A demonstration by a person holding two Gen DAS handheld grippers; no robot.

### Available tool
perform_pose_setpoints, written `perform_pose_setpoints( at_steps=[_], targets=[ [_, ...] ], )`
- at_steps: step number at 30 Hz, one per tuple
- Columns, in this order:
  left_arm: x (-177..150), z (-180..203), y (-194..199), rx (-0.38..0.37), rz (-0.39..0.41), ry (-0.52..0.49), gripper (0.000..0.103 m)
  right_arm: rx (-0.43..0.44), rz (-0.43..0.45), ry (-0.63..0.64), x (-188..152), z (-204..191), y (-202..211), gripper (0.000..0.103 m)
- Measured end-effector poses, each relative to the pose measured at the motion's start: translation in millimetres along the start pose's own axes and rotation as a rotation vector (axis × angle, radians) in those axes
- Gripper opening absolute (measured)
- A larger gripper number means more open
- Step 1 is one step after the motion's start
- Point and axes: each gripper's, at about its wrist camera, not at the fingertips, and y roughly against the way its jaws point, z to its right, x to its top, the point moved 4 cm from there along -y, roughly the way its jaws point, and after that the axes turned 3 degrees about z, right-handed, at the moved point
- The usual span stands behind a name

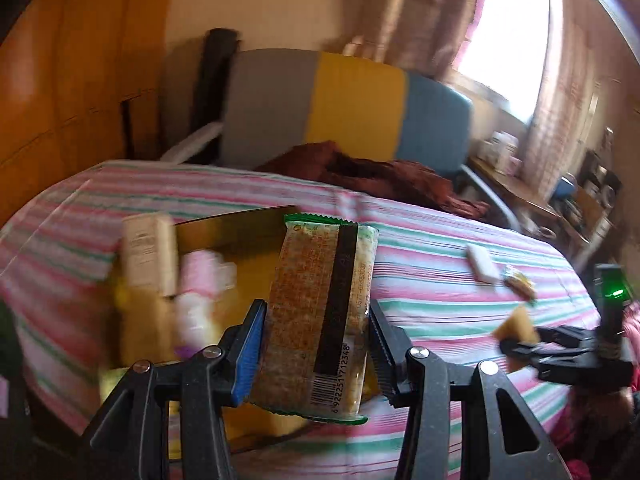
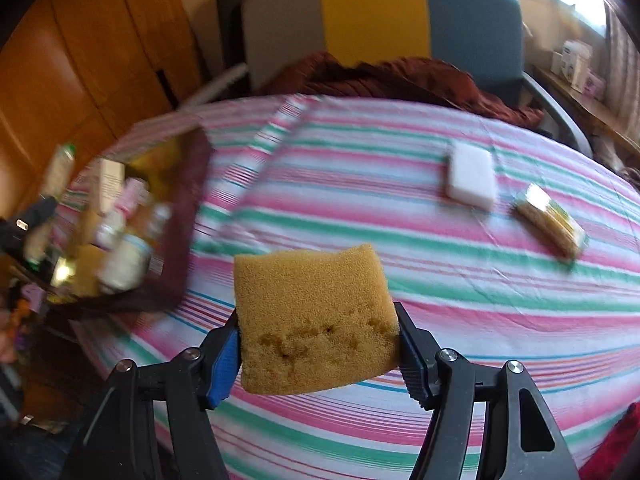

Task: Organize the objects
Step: 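Carry the cracker packet and yellow sponge toward the gold tray with both tools, then lower packet and sponge into the gold tray and open both tools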

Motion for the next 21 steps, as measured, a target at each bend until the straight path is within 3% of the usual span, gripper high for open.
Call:
perform_pose_setpoints(
  at_steps=[5, 10, 15, 21],
  targets=[
    [-14.8, -61.8, 13.8, 0.104, -0.004, 0.079, 0.049, 0.091, 0.032, 0.062, 19.0, -55.4, -1.0, 0.068],
    [-32.5, -103.7, 23.0, 0.147, -0.015, 0.155, 0.049, 0.151, 0.025, 0.119, 29.3, -101.0, -12.8, 0.068],
    [-37.1, -114.7, 22.2, 0.106, -0.019, 0.181, 0.049, 0.169, 0.01, 0.136, 36.3, -122.3, -26.1, 0.068],
    [-31.7, -99.5, 15.2, 0.039, -0.017, 0.152, 0.049, 0.167, -0.016, 0.153, 34.7, -137.6, -38.9, 0.068]
  ],
)
